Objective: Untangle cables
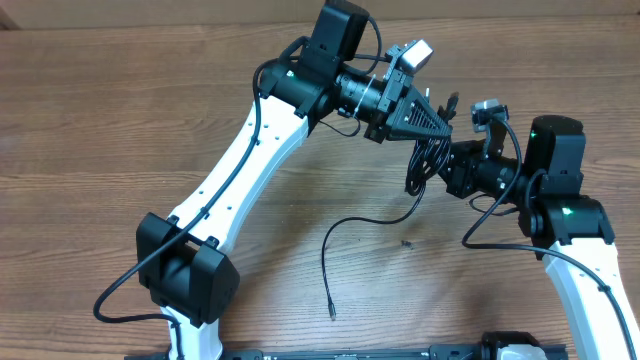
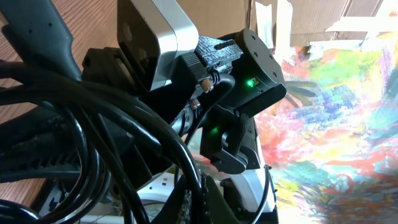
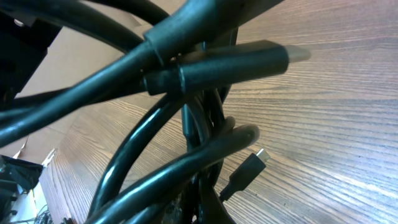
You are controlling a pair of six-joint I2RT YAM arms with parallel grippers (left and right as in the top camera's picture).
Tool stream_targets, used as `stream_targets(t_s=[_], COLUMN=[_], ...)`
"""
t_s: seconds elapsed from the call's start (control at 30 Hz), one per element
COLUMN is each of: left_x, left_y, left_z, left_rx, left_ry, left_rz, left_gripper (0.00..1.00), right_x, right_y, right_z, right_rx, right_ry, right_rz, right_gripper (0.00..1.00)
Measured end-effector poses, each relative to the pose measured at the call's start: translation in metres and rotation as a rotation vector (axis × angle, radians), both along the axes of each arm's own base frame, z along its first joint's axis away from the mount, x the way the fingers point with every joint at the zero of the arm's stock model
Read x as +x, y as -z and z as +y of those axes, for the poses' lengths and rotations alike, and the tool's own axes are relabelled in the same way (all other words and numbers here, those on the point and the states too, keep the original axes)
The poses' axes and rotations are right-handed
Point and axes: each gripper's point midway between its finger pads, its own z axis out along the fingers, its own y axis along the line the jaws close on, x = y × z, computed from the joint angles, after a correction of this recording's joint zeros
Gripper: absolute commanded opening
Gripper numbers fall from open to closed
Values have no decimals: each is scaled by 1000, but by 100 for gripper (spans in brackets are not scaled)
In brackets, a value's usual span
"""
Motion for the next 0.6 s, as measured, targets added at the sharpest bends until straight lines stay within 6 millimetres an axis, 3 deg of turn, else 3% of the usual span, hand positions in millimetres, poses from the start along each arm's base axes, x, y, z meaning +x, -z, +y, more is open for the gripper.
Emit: stream_targets(t_s=[0.27, 0.6], left_x=[10, 38], left_y=[0, 0], left_z=[8, 34], left_rx=[-1, -4], left_ry=[-26, -104], left_rz=[0, -3], left_gripper=[4, 4], right_x=[-10, -34], right_y=[-2, -20], right_z=[-2, -10], right_rx=[-9, -53], right_ry=[12, 67], right_rz=[16, -27], right_gripper=[4, 4])
